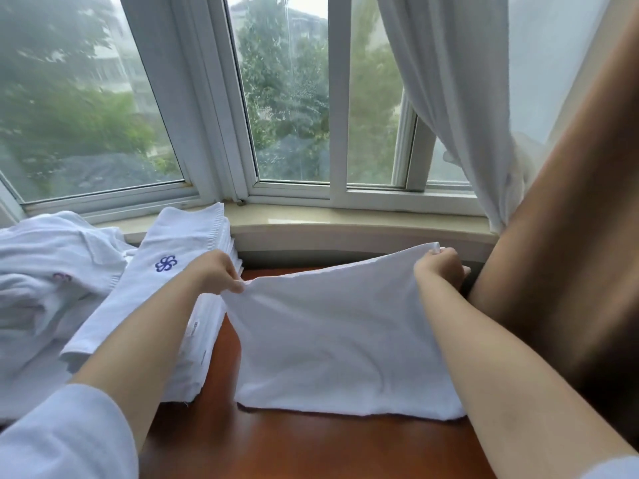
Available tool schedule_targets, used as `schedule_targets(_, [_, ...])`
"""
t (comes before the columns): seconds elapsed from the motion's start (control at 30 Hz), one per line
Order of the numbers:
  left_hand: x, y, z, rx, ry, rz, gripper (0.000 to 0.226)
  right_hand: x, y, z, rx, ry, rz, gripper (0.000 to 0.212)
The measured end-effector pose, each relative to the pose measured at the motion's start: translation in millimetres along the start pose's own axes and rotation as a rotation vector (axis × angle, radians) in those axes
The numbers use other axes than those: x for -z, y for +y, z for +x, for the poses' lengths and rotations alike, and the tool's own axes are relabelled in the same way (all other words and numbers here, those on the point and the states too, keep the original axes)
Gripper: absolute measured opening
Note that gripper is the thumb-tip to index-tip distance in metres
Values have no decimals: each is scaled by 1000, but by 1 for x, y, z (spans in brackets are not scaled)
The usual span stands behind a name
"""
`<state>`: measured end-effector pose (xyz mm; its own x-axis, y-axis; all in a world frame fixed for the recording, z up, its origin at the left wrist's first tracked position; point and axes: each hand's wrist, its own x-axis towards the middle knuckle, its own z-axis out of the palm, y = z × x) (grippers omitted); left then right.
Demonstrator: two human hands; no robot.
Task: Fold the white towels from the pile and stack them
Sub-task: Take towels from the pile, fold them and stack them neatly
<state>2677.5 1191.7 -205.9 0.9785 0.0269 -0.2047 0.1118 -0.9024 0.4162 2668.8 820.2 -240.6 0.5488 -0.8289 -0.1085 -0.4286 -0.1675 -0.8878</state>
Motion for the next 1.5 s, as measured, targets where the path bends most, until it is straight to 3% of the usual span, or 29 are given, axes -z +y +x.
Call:
schedule_targets(0.1, [-3, 8, -16, -84, -12, -157, 14, 7, 2, -6, 20, 12, 9, 35])
schedule_targets(0.23, [-29, 15, -34, -244, -29, 39, 11, 10, 11, -12, -3, 23, -2, 36])
schedule_targets(0.4, [-76, -4, -39, -319, -61, 234, 12, 2, 34, -22, 8, -14, -18, 36])
schedule_targets(0.57, [-108, -21, -34, -312, -76, 315, 17, -7, 67, -30, 22, -5, -98, 37])
schedule_targets(0.83, [-136, -36, -11, -199, -261, 568, 35, -15, 86, -28, -18, 19, -151, 37])
schedule_targets(0.97, [-151, -50, -10, -273, -377, 646, 17, -25, 103, -31, -16, 3, -199, 34])
schedule_targets(1.0, [-157, -54, -12, -302, -396, 642, 5, -29, 107, -34, -23, 1, -206, 33])
schedule_targets(1.13, [-174, -69, -13, -324, -375, 496, 19, -50, 121, -47, -59, -36, -247, 30])
schedule_targets(1.27, [-167, -80, -1, -328, -267, 414, 9, -67, 129, -59, -75, -86, -278, 29])
schedule_targets(1.4, [-165, -80, 6, -319, -392, 465, 22, -76, 128, -60, -67, -91, -290, 28])
schedule_targets(1.5, [-170, -78, 6, -302, -400, 485, 32, -77, 125, -57, -75, -95, -302, 29])
